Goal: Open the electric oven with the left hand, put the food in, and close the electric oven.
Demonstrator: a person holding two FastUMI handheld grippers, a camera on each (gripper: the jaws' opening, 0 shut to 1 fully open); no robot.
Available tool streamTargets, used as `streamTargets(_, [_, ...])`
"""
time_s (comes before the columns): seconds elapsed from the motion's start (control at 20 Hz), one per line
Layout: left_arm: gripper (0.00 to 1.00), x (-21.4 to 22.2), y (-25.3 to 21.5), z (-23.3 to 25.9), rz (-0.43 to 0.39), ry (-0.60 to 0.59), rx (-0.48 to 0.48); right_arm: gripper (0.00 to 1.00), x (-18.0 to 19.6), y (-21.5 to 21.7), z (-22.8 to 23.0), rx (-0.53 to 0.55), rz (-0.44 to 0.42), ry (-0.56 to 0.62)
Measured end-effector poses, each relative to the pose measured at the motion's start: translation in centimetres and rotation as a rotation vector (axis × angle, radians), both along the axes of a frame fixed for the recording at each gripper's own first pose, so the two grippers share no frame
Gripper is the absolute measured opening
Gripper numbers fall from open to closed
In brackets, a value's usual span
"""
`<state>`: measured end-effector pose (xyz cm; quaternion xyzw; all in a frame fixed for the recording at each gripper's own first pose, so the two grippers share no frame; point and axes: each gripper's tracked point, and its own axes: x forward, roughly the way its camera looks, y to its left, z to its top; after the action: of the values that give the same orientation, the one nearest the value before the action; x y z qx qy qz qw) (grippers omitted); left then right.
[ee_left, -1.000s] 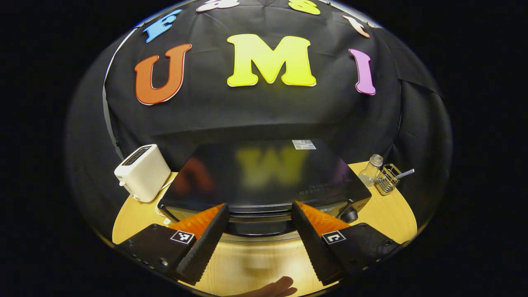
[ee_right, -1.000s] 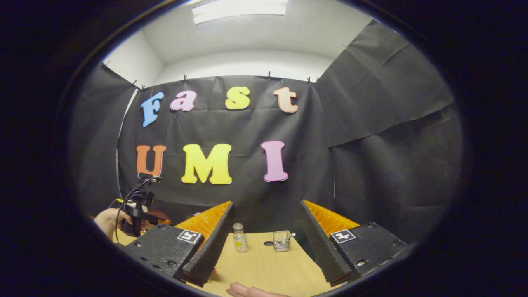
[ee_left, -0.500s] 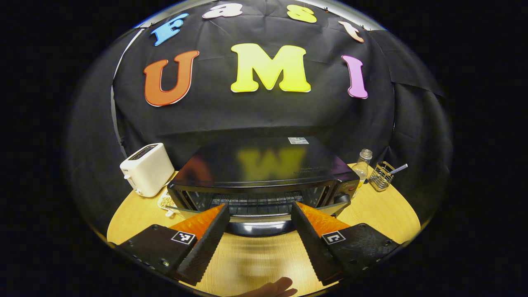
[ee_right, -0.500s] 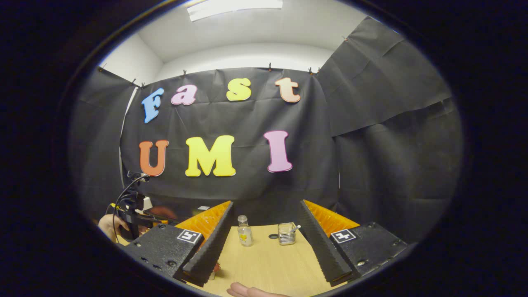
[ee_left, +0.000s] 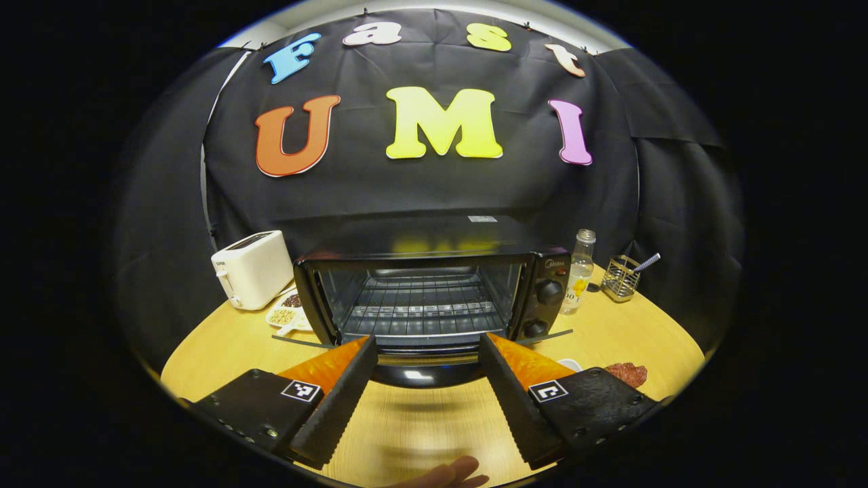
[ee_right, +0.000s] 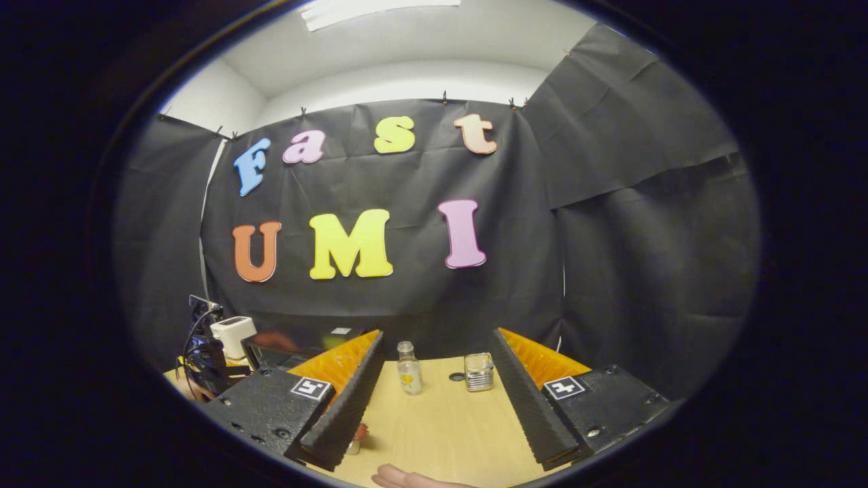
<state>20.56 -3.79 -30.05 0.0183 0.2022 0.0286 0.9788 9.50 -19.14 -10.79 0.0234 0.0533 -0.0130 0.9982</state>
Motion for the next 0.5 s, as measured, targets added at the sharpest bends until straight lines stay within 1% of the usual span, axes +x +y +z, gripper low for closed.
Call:
streamTargets(0.05, [0.96,-0.5,-0.1,-0.5,0.001,0.001,-0.001,0.96,0.0,0.4,-0.2,-0.008,0.014,0.003])
streamTargets(0.15, [0.96,-1.8,-0.3,-1.6,0.002,-0.001,0.001,0.96,-0.3,1.4,-0.7,-0.012,0.05,0.015])
streamTargets(0.2, [0.96,-2.4,-0.3,-2.4,0.003,0.004,-0.001,0.99,-0.4,1.6,-1.2,-0.012,0.062,0.024])
streamTargets(0.45, [0.96,-5.0,-0.7,-6.7,0.001,0.081,0.0,0.96,-0.8,1.9,-2.1,-0.017,0.073,0.043])
streamTargets(0.5, [0.96,-5.4,-0.7,-7.5,-0.003,0.101,0.009,0.99,-0.8,2.3,-2.2,-0.019,0.088,0.043])
